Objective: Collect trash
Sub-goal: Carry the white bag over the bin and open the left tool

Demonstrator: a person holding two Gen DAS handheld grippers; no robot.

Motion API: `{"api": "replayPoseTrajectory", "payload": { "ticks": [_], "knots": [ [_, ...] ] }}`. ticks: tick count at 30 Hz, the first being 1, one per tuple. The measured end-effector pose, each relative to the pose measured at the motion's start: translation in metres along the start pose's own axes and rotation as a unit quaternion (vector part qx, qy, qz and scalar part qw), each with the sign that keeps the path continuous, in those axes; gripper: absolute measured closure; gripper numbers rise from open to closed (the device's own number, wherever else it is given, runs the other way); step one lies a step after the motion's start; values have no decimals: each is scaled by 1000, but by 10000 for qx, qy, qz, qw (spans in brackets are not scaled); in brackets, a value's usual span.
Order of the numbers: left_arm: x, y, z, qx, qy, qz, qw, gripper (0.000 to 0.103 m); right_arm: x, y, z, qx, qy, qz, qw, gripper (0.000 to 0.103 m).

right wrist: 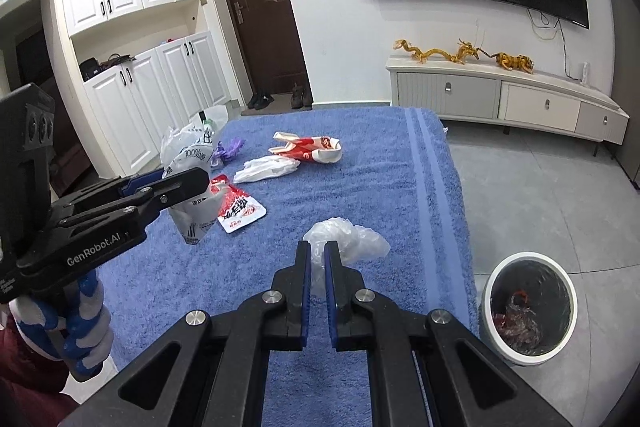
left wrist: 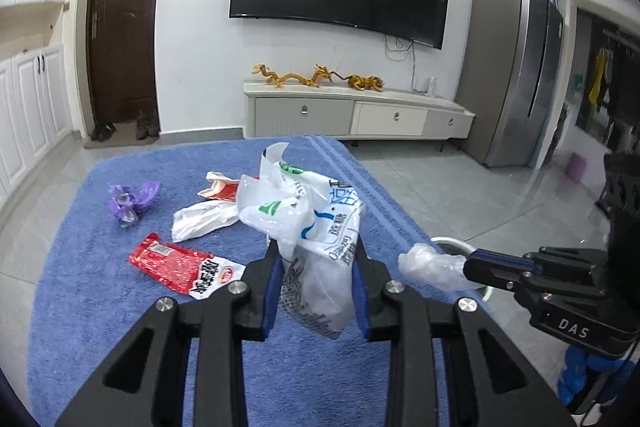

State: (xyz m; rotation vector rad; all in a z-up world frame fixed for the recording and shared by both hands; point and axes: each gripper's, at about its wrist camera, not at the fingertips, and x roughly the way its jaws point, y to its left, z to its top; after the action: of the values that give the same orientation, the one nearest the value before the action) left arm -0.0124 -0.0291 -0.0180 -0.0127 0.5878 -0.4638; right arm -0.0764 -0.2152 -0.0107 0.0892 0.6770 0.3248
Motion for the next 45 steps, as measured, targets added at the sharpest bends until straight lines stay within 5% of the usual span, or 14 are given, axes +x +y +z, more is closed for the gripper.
{"api": "replayPoseTrajectory", "payload": {
  "ticks": [10,16,23,32,38,41,45],
  "knots": [
    [14,-1,34,-45,91,-300,9995,75,-11,-40,17,179,-392,-50,9991,96],
    [60,-62,62,420,312,-687,9963,75,-25,-102,18,495,-651,-400,9958,96],
    [157,-167,67,977,1005,-1348,9809,75,-31,-189,4,946,-605,-1119,9873,96],
    [274,-264,41,1289,1879,-1834,9563,75,22,-310,-47,2037,-20,-1559,9665,96],
    [309,-293,23,1368,2220,-2062,9431,70,17,-341,-75,2487,-81,-1667,9541,96],
    [319,-300,18,1345,2287,-2112,9408,53,10,-352,-88,2650,-92,-1780,9477,95],
    [327,-301,12,1313,2354,-2085,9401,51,4,-359,-103,2892,-117,-1926,9376,90]
  ]
}}
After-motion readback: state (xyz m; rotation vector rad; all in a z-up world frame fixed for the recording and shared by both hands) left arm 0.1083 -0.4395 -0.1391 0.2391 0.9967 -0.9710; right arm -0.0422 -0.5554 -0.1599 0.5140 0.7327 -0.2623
